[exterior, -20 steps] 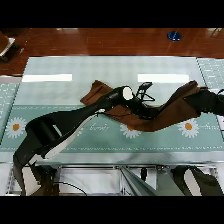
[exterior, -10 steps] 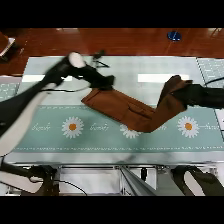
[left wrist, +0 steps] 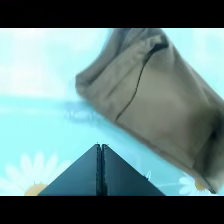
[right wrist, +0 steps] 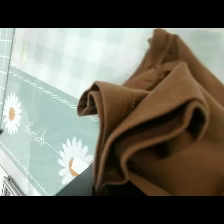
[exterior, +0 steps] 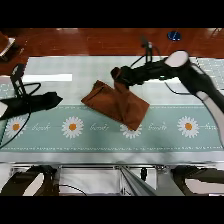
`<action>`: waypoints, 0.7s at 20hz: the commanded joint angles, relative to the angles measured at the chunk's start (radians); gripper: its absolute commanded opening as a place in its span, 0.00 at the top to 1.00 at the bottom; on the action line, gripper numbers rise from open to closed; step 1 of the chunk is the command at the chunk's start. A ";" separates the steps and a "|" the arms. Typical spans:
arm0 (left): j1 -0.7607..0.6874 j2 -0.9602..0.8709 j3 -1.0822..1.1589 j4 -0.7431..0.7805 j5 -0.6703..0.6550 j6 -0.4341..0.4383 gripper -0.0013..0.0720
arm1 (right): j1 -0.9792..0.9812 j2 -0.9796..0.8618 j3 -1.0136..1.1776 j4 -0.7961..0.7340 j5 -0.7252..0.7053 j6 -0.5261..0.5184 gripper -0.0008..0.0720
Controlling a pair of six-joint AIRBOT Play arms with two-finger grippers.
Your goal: Fold the shirts.
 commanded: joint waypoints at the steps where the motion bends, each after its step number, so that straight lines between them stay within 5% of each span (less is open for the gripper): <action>1: 0.018 0.129 -0.136 -0.044 0.037 -0.001 0.96 | 0.086 -0.219 0.156 0.017 -0.029 0.018 0.95; 5: 0.018 0.109 -0.141 -0.044 0.061 -0.001 0.96 | 0.118 -0.329 0.241 0.064 -0.028 0.045 0.91; 7: 0.018 0.096 -0.141 -0.045 0.080 -0.001 0.96 | 0.134 -0.349 0.262 0.088 -0.021 0.032 0.42; 9: 0.018 0.075 -0.141 -0.044 0.087 -0.001 0.96 | 0.116 -0.342 0.278 0.096 0.014 0.006 0.42; 12: 0.018 0.037 -0.141 -0.044 0.085 -0.001 0.96 | -0.002 -0.265 0.296 0.074 0.247 -0.008 0.42; 14: 0.018 0.023 -0.141 -0.044 0.080 -0.001 0.96 | -0.087 -0.150 0.296 -0.069 0.401 0.000 0.42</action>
